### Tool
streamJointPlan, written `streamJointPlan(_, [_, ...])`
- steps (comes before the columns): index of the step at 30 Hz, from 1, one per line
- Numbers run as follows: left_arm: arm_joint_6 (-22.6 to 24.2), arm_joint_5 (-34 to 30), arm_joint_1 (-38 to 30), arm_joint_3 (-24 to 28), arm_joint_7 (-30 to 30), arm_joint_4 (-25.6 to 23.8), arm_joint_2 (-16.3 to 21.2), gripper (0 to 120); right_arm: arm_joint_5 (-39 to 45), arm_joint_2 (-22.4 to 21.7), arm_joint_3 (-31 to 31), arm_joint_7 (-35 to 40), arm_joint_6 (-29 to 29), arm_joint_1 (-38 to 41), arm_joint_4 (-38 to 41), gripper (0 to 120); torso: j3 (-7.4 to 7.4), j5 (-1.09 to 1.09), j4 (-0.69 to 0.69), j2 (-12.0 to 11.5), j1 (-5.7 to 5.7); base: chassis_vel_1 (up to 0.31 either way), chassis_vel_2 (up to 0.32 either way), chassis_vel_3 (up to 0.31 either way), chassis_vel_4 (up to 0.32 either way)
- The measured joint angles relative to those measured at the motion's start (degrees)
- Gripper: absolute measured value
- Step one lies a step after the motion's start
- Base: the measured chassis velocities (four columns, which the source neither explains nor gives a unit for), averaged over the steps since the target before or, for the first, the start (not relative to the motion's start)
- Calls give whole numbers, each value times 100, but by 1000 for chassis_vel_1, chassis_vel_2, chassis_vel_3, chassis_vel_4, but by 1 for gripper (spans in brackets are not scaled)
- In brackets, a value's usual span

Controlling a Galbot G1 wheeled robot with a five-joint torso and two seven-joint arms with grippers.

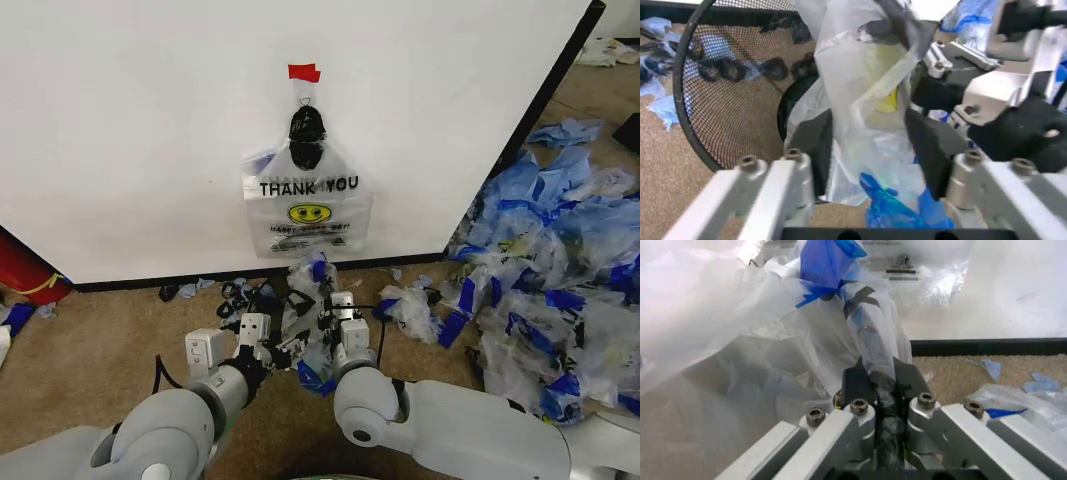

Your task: Pick up the garbage bag from the wall and place it over the trash bin.

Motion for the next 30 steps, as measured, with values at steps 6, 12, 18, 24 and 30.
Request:
streamJointPlan(6, [-34,82,5,27,5,101,-80,16,24,-97,158,-129,130,-129,173,0,0,0,0,0,0,0,0,0,0])
streamJointPlan(12, [-75,189,86,-32,7,148,-102,0,89,-226,374,-304,313,-335,350,0,0,-1,0,0,0,0,0,0,0])
streamJointPlan(18, [-82,214,259,-275,7,76,-8,0,91,-347,595,-453,487,-569,458,0,0,0,0,0,0,0,0,0,0])
streamJointPlan(24, [-86,223,717,-1022,32,-84,177,0,69,-465,906,-648,722,-894,524,0,0,0,0,0,0,0,0,0,0])
streamJointPlan(30, [-86,368,1630,-1861,96,-195,310,0,14,-542,1196,-904,1064,-1272,680,0,1,-1,0,0,0,0,0,0,0])
